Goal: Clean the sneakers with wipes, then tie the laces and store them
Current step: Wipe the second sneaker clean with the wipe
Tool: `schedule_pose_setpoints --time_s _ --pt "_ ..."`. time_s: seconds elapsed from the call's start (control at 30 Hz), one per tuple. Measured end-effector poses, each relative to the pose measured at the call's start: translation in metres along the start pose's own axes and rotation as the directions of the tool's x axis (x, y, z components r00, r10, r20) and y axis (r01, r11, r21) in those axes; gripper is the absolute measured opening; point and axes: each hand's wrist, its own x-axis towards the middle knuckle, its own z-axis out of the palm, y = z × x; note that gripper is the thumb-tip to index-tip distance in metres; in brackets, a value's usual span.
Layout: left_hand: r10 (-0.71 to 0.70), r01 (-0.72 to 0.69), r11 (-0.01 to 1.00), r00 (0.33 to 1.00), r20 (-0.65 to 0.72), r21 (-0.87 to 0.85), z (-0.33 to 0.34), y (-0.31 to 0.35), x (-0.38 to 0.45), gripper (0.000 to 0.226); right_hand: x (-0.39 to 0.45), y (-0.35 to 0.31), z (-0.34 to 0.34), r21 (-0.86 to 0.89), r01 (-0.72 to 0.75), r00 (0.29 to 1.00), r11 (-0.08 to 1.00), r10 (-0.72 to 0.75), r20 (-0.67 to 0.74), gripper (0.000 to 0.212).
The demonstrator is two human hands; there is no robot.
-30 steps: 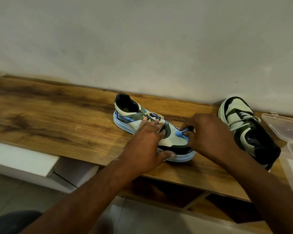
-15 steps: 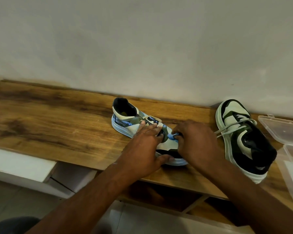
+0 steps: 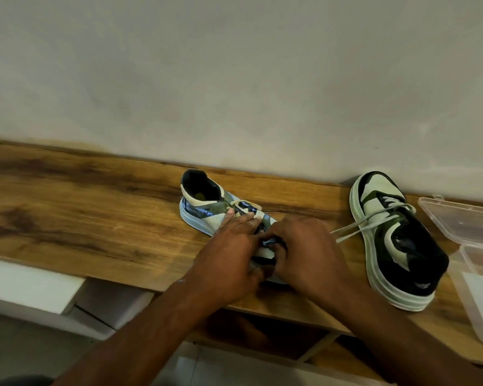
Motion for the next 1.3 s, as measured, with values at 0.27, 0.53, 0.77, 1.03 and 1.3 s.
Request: schedule_pose_setpoints --time_s 0.27,0.53,0.77,1.03,1.3 --pt "-0.018 0.018 1.000 1.000 0.006 0.009 0.004 -0.004 0.000 0.081 0.008 0.025 -0.020 -0.022 -0.092 0.995 0.996 0.093 0.040 0.018" --pt "0.001 -0.001 1.000 1.000 -0.005 0.002 0.001 -0.001 0.000 0.074 0.004 0.004 -0.022 0.103 -0.022 0.992 0.994 0.009 0.128 0.017" --pt "-0.010 0.010 1.000 1.000 0.004 0.019 0.002 0.000 0.000 0.072 0.001 0.007 0.000 -0.001 -0.021 1.000 1.000 0.021 -0.011 0.016" --pt "-0.012 0.012 1.000 1.000 -0.007 0.003 0.006 -0.002 0.000 0.079 0.004 0.021 -0.024 0.042 -0.060 0.998 0.997 0.059 0.035 0.009" --pt "0.007 -0.007 1.000 1.000 -0.010 0.008 0.003 0.002 0.001 0.066 -0.001 0.001 -0.007 0.087 0.057 0.998 0.995 -0.059 0.012 0.014"
